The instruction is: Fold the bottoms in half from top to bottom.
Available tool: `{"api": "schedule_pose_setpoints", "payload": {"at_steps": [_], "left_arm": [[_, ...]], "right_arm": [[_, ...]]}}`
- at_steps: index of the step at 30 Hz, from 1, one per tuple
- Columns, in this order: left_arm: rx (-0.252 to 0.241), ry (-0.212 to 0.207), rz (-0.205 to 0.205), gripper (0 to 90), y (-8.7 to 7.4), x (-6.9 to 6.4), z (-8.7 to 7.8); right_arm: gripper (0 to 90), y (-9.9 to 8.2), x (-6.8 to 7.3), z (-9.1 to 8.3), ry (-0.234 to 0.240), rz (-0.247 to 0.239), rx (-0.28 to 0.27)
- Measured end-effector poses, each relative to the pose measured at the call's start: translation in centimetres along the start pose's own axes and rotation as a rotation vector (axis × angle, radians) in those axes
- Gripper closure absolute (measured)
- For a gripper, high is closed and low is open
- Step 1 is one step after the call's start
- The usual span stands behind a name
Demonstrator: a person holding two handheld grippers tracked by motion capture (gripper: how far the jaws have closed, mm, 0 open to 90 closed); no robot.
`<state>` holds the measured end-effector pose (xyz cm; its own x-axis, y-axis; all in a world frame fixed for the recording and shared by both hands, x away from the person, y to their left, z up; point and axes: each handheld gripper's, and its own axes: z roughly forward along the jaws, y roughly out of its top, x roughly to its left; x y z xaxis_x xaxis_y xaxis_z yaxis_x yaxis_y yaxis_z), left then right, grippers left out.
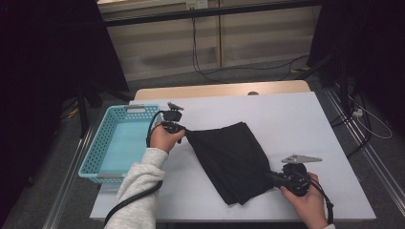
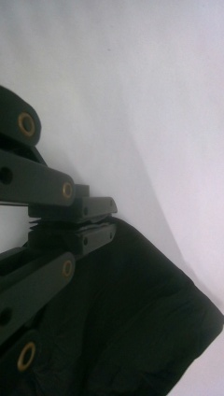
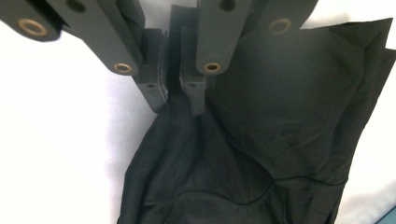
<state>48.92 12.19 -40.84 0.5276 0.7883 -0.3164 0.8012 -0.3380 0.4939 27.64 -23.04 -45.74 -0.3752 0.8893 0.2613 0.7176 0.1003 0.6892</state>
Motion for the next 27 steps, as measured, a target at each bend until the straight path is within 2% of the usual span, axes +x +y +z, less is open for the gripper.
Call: {"api": "schedule_pose_setpoints", "payload": {"at_steps": [3,7,11,13,15,17,21,27], "left_arm": [[0.001,-0.001,-0.001,87.0,0.4,0.2,0.3],[0.01,0.0,-0.001,87.0,0.7,0.4,0.8],[0.006,-0.001,0.002,87.0,0.9,0.4,1.1],[0.004,-0.001,0.005,87.0,1.0,0.4,1.0],[0.003,-0.003,0.009,87.0,1.0,0.4,1.0],[0.001,-0.002,0.015,87.0,1.2,0.3,0.9],[-0.006,0.003,0.017,87.0,1.5,0.4,0.9],[-0.004,0.02,0.027,86.9,1.9,1.1,1.0]], "right_arm": [[82.5,-0.1,0.1,0.1,-0.002,0.003,0.007],[77.5,-0.2,0.1,0.2,-0.017,-0.02,0.004],[63.3,0.2,0.0,0.2,-0.09,-0.088,-0.005],[53.3,0.5,-0.2,0.5,-0.098,-0.096,-0.011],[48.7,0.8,-0.3,0.9,-0.12,-0.116,0.003],[48.3,1.2,-0.5,1.1,-0.103,-0.101,-0.005],[41.7,2.0,-0.7,1.1,-0.089,-0.077,-0.032],[34.3,2.2,-0.3,2.2,-0.082,-0.075,-0.01]]}}
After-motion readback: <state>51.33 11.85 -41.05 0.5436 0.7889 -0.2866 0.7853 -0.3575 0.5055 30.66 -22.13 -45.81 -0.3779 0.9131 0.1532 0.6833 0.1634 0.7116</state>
